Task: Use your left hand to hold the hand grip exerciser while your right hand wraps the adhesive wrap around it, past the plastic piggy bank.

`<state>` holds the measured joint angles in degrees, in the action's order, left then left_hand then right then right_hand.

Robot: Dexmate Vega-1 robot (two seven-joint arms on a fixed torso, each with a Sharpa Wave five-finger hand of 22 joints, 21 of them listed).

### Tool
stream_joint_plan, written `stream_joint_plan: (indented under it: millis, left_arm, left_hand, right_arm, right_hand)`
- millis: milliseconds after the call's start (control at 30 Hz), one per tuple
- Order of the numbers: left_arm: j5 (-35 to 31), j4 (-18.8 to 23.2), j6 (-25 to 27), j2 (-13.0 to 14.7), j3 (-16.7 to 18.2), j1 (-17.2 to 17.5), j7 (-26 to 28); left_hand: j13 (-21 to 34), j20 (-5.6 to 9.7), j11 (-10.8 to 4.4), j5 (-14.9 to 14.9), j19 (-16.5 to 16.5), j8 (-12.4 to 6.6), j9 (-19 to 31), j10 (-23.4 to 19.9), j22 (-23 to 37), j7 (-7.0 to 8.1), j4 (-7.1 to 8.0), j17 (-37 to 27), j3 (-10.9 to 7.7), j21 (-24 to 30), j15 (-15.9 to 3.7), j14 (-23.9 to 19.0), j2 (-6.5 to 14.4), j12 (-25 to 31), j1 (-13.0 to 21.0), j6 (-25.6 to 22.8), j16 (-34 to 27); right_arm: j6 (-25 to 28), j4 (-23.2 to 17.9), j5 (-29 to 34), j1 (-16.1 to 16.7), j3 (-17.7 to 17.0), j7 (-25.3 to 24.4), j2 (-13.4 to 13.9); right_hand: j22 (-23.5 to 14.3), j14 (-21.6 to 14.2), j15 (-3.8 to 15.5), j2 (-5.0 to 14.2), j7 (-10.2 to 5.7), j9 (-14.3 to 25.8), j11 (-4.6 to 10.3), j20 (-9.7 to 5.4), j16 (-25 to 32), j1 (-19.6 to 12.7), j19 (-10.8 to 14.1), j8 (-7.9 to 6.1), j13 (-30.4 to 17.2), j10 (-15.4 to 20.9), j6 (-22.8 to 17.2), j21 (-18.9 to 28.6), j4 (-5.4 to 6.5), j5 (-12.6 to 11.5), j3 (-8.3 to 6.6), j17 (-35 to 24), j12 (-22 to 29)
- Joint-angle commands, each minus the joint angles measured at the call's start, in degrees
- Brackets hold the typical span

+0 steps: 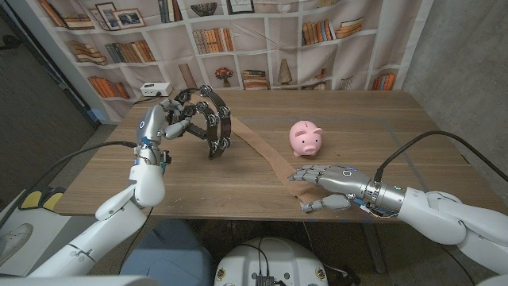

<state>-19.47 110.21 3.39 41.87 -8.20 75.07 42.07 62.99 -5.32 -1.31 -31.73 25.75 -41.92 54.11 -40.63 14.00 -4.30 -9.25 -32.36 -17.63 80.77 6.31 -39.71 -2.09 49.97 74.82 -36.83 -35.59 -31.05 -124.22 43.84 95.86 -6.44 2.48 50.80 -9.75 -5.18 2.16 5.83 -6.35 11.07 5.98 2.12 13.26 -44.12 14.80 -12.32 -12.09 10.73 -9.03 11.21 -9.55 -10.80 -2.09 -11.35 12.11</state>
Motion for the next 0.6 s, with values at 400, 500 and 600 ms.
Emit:
stream_joint_plan:
  millis: [400,500,600]
  left_arm:
    - [0.6,-0.5,-0.5,0.3,-0.5,-0.2,0.0]
    - [0.7,-0.6,-0.4,0.3,-0.5,-0.2,0.0]
    - [0.6,-0.7,-0.5,0.3,-0.5,-0.2,0.2]
  left_hand:
    - [-0.2,1.25,1.7,-7.1,-0.4,0.54,0.4,1.0,-0.6,0.36,0.02,-16.3,-1.96,0.5,-11.85,-11.8,6.1,-0.7,6.7,-0.7,-16.6]
    - [0.2,1.31,1.6,-7.1,-0.3,0.63,0.5,1.1,-0.7,0.4,0.04,-16.1,-2.0,0.6,-11.8,-11.7,6.1,-0.6,6.6,-0.8,-16.6]
    - [0.2,1.28,1.69,-7.1,-0.2,0.78,0.5,1.0,-0.8,0.4,0.06,-16.2,-2.06,0.7,-11.83,-11.7,6.0,-0.7,6.6,-0.8,-16.7]
  right_arm:
    - [4.5,2.7,8.6,0.9,3.4,-10.4,2.5]
    - [5.5,3.0,9.9,0.5,4.5,-11.6,3.5]
    - [6.4,3.3,10.7,0.1,5.6,-12.8,4.5]
  right_hand:
    - [-0.3,-4.3,8.6,0.95,-3.32,0.3,1.73,-0.43,2.4,-4.2,4.2,-0.15,-1.2,2.7,-1.6,1.1,0.3,0.0,-2.19,-1.7,1.3]
    - [-0.4,-4.3,8.75,1.29,-3.88,0.3,2.37,0.16,2.7,-5.2,4.9,0.04,-1.4,2.6,-1.2,1.2,0.29,-0.1,-2.77,-2.0,1.1]
    - [-0.4,-5.1,8.34,1.05,-4.02,0.3,2.6,1.48,3.2,-5.5,6.1,0.21,-1.5,2.6,-0.8,1.5,0.42,0.1,-2.85,-2.3,1.1]
